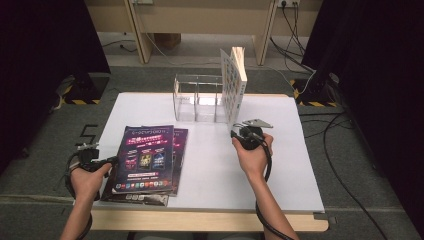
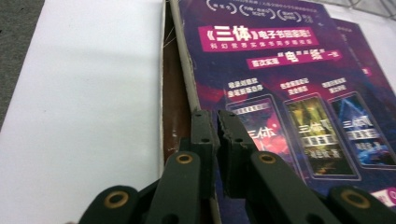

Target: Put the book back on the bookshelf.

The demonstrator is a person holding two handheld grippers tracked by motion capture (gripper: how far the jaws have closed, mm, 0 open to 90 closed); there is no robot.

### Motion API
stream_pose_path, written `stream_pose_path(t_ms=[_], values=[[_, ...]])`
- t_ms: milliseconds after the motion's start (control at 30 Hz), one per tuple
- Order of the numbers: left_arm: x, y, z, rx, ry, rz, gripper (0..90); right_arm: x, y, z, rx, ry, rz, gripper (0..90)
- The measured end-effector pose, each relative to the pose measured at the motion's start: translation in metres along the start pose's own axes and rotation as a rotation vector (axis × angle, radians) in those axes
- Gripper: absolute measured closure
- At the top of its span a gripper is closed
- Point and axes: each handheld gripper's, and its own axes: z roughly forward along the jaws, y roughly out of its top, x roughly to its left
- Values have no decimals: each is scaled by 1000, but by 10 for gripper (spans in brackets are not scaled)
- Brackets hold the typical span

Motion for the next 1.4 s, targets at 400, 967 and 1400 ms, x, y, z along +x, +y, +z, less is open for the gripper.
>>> stream_pose_path(t_ms=[400,967,1400], values=[[2,3,11,26,5,4,851,6,-10,9,49,18,-7,616],[-2,9,18,43,-28,26,854,22,-19,27,107,62,-30,610],[-28,11,30,54,-58,90,841,45,-14,44,167,145,-53,601]])
